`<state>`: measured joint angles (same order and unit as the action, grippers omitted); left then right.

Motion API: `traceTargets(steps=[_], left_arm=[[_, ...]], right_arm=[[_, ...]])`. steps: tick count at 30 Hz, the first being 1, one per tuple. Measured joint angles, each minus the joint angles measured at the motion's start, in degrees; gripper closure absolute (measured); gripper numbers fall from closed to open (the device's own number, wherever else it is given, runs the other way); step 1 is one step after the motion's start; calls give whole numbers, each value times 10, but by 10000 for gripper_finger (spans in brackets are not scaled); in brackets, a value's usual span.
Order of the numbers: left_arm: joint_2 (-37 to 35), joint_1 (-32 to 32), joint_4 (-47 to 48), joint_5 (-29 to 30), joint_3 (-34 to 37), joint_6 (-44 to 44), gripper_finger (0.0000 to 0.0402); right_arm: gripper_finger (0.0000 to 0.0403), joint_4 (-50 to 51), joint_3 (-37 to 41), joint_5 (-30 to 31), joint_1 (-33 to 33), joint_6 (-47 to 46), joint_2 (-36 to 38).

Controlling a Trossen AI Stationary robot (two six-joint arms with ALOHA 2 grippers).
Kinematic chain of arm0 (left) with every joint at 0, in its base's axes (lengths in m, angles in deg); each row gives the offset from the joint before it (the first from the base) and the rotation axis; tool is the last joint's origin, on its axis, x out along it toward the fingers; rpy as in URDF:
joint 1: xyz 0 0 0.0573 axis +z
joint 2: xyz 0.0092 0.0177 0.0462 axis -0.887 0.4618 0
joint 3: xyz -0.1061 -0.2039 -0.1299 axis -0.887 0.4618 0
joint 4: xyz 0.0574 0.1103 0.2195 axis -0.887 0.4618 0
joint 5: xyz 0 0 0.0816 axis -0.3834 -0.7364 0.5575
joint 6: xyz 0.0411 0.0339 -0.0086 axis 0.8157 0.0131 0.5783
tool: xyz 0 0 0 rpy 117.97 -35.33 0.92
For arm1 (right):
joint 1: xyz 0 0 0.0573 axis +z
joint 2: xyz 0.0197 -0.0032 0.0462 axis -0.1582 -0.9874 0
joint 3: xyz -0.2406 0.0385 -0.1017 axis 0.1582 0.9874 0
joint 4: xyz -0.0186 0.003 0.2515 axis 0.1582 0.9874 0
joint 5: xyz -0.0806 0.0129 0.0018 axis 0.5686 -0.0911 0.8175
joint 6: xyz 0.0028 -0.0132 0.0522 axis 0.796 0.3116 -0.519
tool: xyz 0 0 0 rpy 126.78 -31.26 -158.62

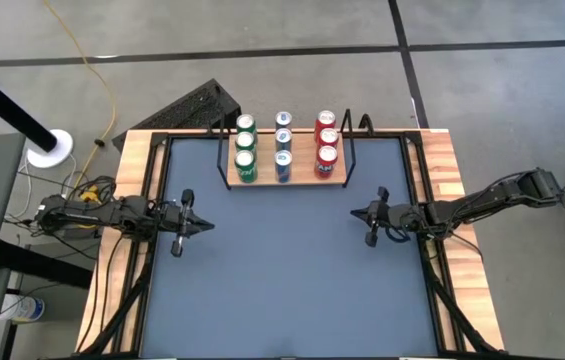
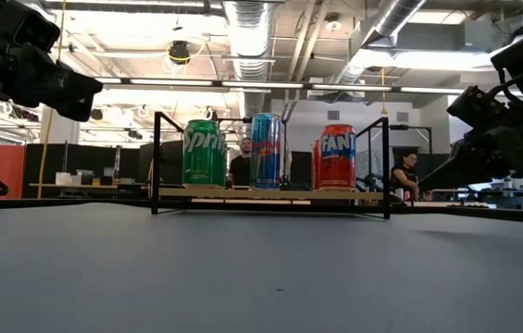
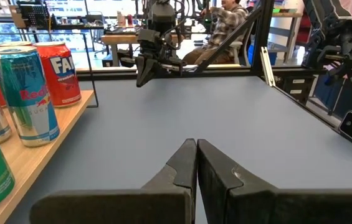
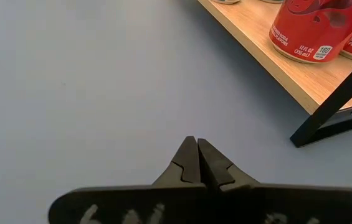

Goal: Place canned beverage on shelf
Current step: Return to Home Position

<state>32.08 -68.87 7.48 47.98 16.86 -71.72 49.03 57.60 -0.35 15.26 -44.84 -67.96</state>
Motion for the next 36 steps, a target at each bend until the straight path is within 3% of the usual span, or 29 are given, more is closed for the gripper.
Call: traceTargets(steps=[19, 21, 27, 32, 36], left_arm=[[0, 0, 0, 0, 0, 0, 401], [0, 0, 0, 0, 0, 0, 401], [0, 0, 0, 0, 0, 0, 401], [0, 0, 0, 0, 0, 0, 401], [0, 0, 0, 0, 0, 0, 401]], right_arm=[[403, 19, 0, 1, -19, -4, 5], [403, 25, 0, -44, -34, 7, 15], [403, 69, 0, -272, -92, 58, 74], [403, 68, 0, -363, -134, 61, 133], [403, 80, 0, -363, -153, 73, 199]])
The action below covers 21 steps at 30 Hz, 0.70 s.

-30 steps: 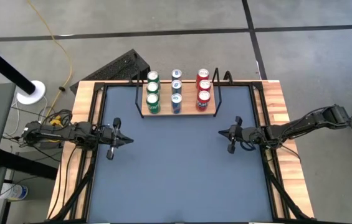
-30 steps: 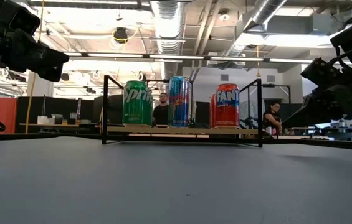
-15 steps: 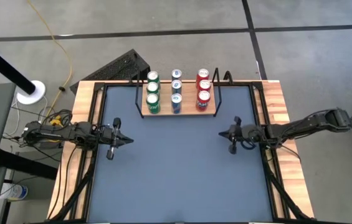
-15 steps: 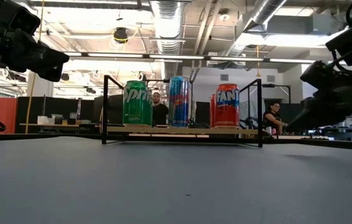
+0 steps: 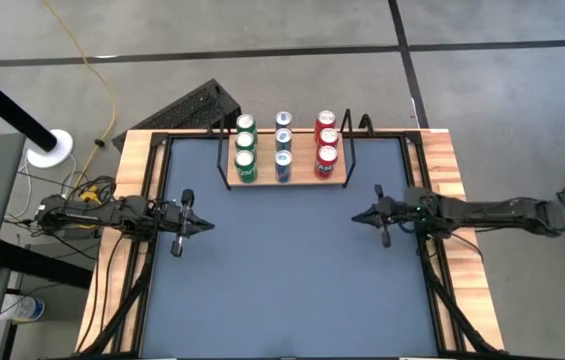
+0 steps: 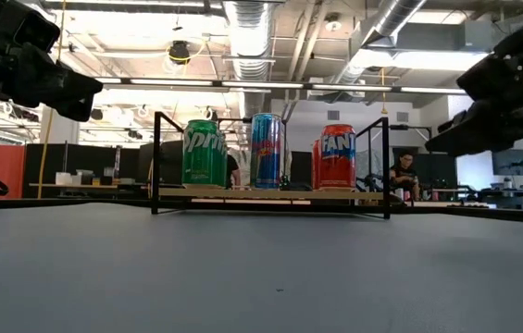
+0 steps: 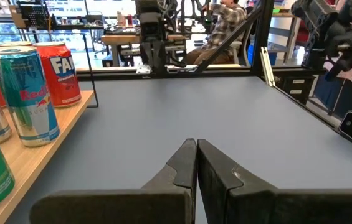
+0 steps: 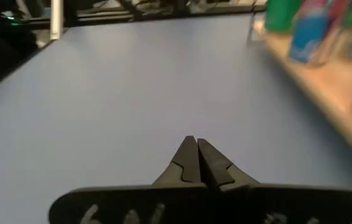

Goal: Place canned beverage on shelf
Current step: Return to Home Position

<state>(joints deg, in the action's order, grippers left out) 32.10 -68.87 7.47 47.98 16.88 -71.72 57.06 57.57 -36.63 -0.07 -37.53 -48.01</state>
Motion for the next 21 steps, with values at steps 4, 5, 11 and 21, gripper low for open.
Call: traceTargets(steps=[4, 5, 11, 21], left_arm=[[0, 0, 0, 0, 0, 0, 401], [0, 0, 0, 0, 0, 0, 401], [0, 0, 0, 0, 0, 0, 401], [0, 0, 0, 0, 0, 0, 401]], right_arm=[[403, 40, 0, 28, -8, 31, 61], [403, 44, 0, 35, -10, 31, 76], [403, 46, 0, 36, -11, 69, 150], [403, 47, 0, 36, -10, 93, 173]])
